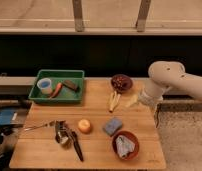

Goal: Place apple in tray

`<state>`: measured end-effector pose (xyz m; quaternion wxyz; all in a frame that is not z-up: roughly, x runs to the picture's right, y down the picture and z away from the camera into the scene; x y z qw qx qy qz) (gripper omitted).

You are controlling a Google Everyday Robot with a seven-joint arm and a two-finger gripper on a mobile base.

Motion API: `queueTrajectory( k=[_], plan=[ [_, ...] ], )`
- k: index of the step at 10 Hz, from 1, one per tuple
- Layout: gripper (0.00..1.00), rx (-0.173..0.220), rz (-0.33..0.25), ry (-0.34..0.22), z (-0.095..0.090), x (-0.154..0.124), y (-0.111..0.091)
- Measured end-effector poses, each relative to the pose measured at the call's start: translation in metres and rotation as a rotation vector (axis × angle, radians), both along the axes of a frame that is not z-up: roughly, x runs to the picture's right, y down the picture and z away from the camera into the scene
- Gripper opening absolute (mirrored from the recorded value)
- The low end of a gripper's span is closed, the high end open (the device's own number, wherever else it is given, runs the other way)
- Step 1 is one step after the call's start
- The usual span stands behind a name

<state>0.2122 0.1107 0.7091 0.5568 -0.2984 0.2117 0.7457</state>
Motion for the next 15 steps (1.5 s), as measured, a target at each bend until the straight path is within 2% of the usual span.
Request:
queueTrajectory(
  k=[3,5,7,9,11,12,13,15],
  plan=[
    [0.8,0.003,-0.003,-0.001,-0.001,0.0,0.0],
    [0.8,0.024,-0.057,-0.03,-0.006,-0.009,-0.002],
    [0.8,0.039,-0.131,-0.085,-0.002,-0.04,-0.009],
    [0.8,0.049,-0.208,-0.142,0.006,-0.085,-0.02],
    [0.8,0.051,-0.297,-0.217,0.014,-0.146,-0.029],
    [0.8,0.051,-0.317,-0.242,0.016,-0.165,-0.031],
    [0.8,0.052,-0.327,-0.256,0.016,-0.175,-0.032],
    [0.8,0.048,-0.326,-0.247,0.016,-0.17,-0.031]
  ],
)
